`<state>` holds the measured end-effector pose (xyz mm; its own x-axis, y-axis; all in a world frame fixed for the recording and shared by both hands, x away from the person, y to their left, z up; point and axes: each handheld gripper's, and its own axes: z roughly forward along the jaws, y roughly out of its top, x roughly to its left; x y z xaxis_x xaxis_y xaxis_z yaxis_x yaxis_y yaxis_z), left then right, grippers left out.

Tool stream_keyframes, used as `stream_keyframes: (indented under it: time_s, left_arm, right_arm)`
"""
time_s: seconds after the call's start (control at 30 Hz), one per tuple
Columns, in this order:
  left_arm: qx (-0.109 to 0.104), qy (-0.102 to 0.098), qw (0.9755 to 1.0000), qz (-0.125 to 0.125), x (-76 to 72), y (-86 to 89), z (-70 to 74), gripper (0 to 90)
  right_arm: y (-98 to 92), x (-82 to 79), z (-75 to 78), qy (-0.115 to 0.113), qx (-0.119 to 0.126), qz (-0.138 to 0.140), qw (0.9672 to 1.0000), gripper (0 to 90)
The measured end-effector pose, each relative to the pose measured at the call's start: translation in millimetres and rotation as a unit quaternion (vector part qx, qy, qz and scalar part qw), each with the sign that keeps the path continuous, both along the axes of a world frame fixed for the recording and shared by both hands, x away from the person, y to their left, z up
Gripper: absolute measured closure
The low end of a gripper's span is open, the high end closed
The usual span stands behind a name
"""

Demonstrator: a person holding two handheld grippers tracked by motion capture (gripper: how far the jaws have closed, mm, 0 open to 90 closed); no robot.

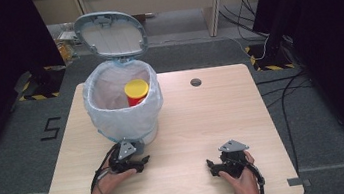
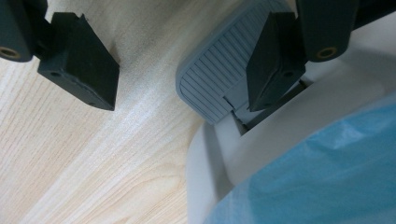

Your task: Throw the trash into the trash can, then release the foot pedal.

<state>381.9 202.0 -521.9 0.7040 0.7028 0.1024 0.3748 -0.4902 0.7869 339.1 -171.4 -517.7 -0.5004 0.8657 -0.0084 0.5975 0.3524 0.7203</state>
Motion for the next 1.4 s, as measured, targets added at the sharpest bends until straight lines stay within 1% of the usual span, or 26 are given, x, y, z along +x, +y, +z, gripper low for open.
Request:
stream_keyframes:
  time_s: [0.13, 0.17, 0.23, 0.4, 0.53, 0.63, 0.73, 0.93, 1.03, 1.13, 1.3, 1.33, 1.4]
  left_arm:
    - [0.002, -0.003, 1.0000, 0.002, -0.9, -1.3, -0.3, 25.0]
    - [0.008, -0.004, 1.0000, 0.001, -1.0, -1.3, -0.1, 25.0]
    - [0.010, -0.006, 0.9999, 0.001, -1.2, -1.9, -0.4, 25.0]
    - [0.010, -0.004, 0.9999, 0.001, -1.1, -1.7, -0.1, 24.9]
    - [0.012, -0.008, 0.9999, 0.003, -1.6, -2.8, -0.4, 24.7]
    - [0.010, -0.006, 0.9999, 0.001, -1.3, -1.9, -0.1, 24.6]
    - [0.001, -0.003, 1.0000, 0.000, -0.9, -0.9, 0.0, 24.4]
    - [-0.006, -0.001, 1.0000, -0.003, -0.2, 1.6, 0.5, 24.1]
    - [-0.004, -0.003, 1.0000, -0.003, -0.8, 1.9, 0.9, 24.1]
    - [-0.004, 0.001, 1.0000, -0.003, -1.2, 4.1, 2.5, 24.0]
    - [-0.008, -0.007, 0.9999, 0.000, -2.8, 5.5, 5.9, 23.8]
    - [-0.011, -0.014, 0.9998, 0.003, -3.5, 5.3, 6.8, 23.8]
    - [-0.015, -0.019, 0.9997, 0.005, -4.5, 5.8, 9.5, 23.8]
  right_arm:
    - [-0.1, -0.2, 0.0, 0.000, 0.000, 0.000, 1.0000, 14.0]
    - [-0.1, -0.2, 0.0, 0.000, 0.000, 0.000, 1.0000, 14.0]
    - [-0.1, -0.1, 0.0, 0.001, 0.000, 0.000, 1.0000, 13.9]
    - [-0.2, -0.1, 0.0, 0.001, 0.000, 0.001, 1.0000, 13.8]
    - [-0.3, 0.0, 0.1, 0.001, 0.000, 0.002, 1.0000, 13.7]
    - [-0.5, 0.1, 0.1, 0.002, 0.000, 0.003, 1.0000, 13.7]
    - [-0.5, 0.2, 0.2, 0.002, 0.000, 0.003, 1.0000, 13.6]
    - [-0.6, 0.5, 0.0, 0.001, 0.000, 0.004, 1.0000, 13.3]
    - [-0.6, 0.6, 0.0, 0.001, -0.001, 0.004, 1.0000, 13.3]
    - [-0.6, 0.6, 0.0, 0.001, 0.000, 0.004, 1.0000, 13.3]
    - [-0.6, 0.7, 0.0, 0.001, -0.001, 0.004, 1.0000, 13.2]
    - [-0.6, 0.7, 0.0, 0.001, 0.000, 0.004, 1.0000, 13.2]
    - [-0.6, 0.7, 0.0, 0.001, 0.000, 0.004, 1.0000, 13.1]
